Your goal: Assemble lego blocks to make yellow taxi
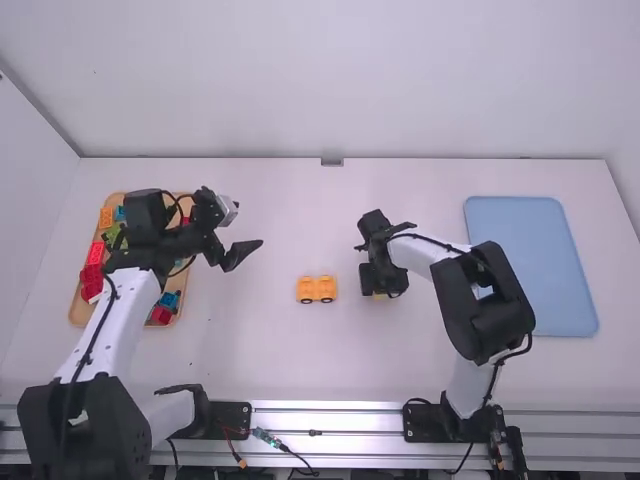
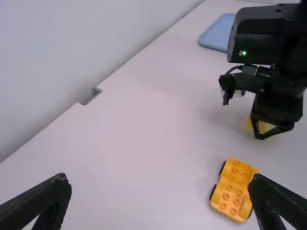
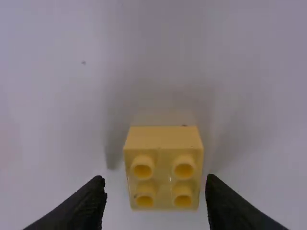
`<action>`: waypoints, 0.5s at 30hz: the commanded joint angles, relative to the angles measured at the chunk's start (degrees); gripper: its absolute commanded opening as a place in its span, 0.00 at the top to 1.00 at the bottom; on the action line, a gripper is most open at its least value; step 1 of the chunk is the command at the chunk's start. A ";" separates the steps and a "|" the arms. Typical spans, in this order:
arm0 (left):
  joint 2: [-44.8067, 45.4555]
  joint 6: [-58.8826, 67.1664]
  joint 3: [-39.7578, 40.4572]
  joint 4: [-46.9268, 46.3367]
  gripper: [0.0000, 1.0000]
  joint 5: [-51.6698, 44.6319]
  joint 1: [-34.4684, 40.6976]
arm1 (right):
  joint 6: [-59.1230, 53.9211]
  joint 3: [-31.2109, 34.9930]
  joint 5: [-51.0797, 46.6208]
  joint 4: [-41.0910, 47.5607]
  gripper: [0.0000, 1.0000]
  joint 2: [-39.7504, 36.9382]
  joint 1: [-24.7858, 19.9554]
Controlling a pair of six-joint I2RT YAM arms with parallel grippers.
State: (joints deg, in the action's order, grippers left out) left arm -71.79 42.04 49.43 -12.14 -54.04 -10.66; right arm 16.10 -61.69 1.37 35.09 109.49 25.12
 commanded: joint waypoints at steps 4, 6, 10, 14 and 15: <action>-0.08 0.56 -0.40 0.76 0.01 -2.10 -0.15 | -0.11 -0.94 -0.15 0.17 0.56 0.76 -0.11; -0.08 0.56 -0.40 0.76 0.01 -2.12 -0.28 | -0.09 -0.94 -0.11 -0.13 0.59 0.76 -0.09; -0.08 0.54 -0.40 0.70 0.01 -2.14 -0.28 | -1.53 -0.94 0.15 -0.22 0.61 0.76 -0.04; -0.08 0.56 -0.40 0.78 0.01 -2.12 -0.20 | -3.10 -0.94 0.13 -0.70 0.61 0.76 -0.07; -0.08 0.54 -0.40 0.98 0.01 -2.12 -0.17 | -3.13 -0.94 0.28 -1.01 0.62 0.76 -0.20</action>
State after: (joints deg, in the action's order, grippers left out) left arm -71.79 42.02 49.43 -11.29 -54.06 -10.66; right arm 14.33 -61.69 1.37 34.24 109.49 25.10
